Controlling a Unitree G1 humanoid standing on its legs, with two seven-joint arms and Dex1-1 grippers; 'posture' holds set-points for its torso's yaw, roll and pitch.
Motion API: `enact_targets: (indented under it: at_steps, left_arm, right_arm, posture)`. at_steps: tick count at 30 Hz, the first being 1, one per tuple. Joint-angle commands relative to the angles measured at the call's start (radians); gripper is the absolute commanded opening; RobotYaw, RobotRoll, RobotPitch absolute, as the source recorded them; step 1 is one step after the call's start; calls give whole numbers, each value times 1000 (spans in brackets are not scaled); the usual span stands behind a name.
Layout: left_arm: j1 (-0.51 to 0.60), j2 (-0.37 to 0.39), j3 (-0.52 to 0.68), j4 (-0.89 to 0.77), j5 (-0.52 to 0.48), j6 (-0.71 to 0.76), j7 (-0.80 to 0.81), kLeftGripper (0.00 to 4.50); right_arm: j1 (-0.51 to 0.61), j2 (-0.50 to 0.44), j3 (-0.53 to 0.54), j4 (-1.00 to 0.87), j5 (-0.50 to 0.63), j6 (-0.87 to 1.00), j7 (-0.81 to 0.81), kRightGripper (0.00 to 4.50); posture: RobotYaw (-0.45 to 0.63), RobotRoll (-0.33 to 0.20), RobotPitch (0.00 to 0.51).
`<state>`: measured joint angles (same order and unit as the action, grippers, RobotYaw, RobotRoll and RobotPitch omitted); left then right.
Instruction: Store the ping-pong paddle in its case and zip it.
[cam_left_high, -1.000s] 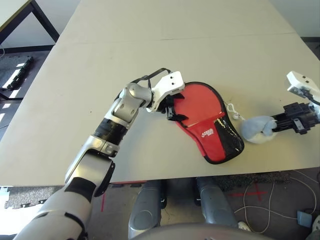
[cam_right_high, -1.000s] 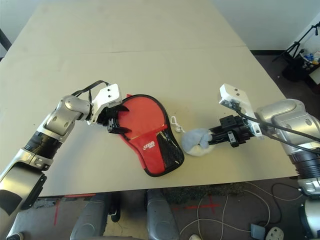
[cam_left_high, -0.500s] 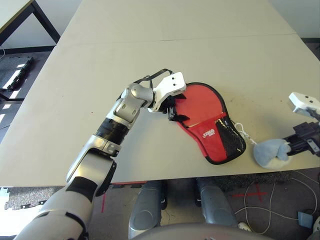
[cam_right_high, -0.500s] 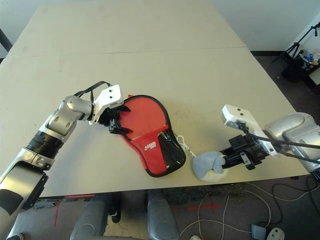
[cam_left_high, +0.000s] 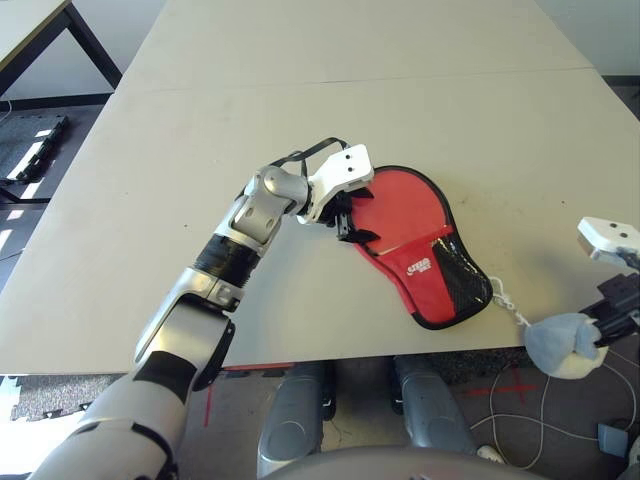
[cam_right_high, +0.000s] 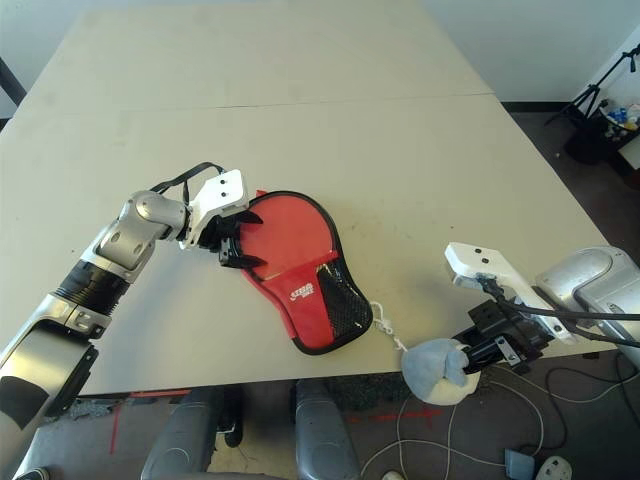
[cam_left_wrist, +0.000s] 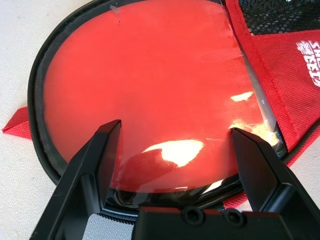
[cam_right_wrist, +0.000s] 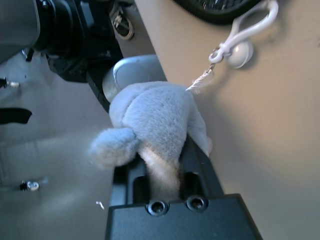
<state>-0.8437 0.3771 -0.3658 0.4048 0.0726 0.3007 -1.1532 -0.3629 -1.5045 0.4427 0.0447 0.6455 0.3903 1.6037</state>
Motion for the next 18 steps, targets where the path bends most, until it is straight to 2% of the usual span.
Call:
enact_targets:
  at_steps: [1,5,8,14,18]
  left_arm:
    - [30,2,-46,36,31,10,-3,4500]
    - [31,10,-44,31,29,8,-9,4500]
    - [32,18,-39,18,23,9,-16,4500]
    - [38,53,2,-115,-39,84,-52,4500]
    - [34,48,70,-218,-107,143,-12,4500]
  right_arm:
    - [-38,-10,-59,9,108,58,11,2256]
    - [-86,-22,-79,110,170,66,11,3509]
    - [-130,21,-85,233,180,69,11,4440]
    - [-201,113,-138,410,215,124,11,4479]
    - [-307,267,-258,607,138,108,5,4479]
  posture:
    - [-136,0,182]
    - [-134,0,176]
    - [-134,0,174]
    - [-125,0,178]
    - [-122,0,185]
